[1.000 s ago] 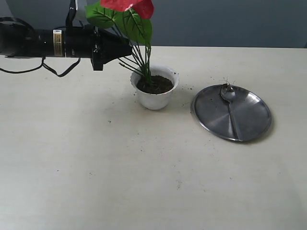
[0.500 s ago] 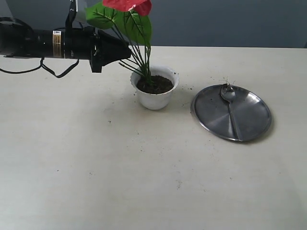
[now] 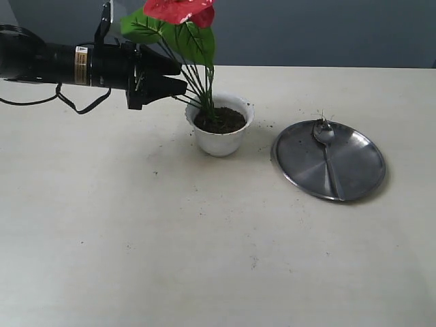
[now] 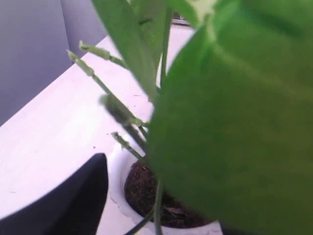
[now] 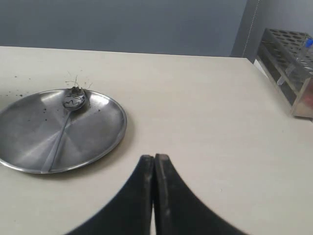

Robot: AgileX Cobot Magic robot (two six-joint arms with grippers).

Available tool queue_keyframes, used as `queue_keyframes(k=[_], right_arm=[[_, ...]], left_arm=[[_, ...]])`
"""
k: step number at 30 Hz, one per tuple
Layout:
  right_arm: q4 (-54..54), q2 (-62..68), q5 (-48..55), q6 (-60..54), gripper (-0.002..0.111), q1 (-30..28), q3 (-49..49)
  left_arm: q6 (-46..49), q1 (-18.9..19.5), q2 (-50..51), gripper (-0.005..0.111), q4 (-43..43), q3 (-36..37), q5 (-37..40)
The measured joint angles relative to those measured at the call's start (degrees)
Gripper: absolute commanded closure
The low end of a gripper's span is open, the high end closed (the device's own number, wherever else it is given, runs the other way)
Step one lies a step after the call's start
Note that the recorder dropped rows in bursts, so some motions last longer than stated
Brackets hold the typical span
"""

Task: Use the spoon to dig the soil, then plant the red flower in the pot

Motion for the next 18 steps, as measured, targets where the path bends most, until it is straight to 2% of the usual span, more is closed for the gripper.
queue_keyframes(k=[5,11,18], right_arm=[[0.0,0.0,0.0,0.0,0.108,0.0,0.0],[0.0,0.0,0.0,0.0,0.108,0.0,0.0],[0.0,0.0,0.0,0.0,0.108,0.0,0.0]], left_arm=[[0.0,0.0,0.0,0.049,0.73,0.0,0.0],[0.0,0.0,0.0,0.059,1.2,0.0,1.25],[0.0,0.0,0.0,0.059,3.59,0.0,2.77]])
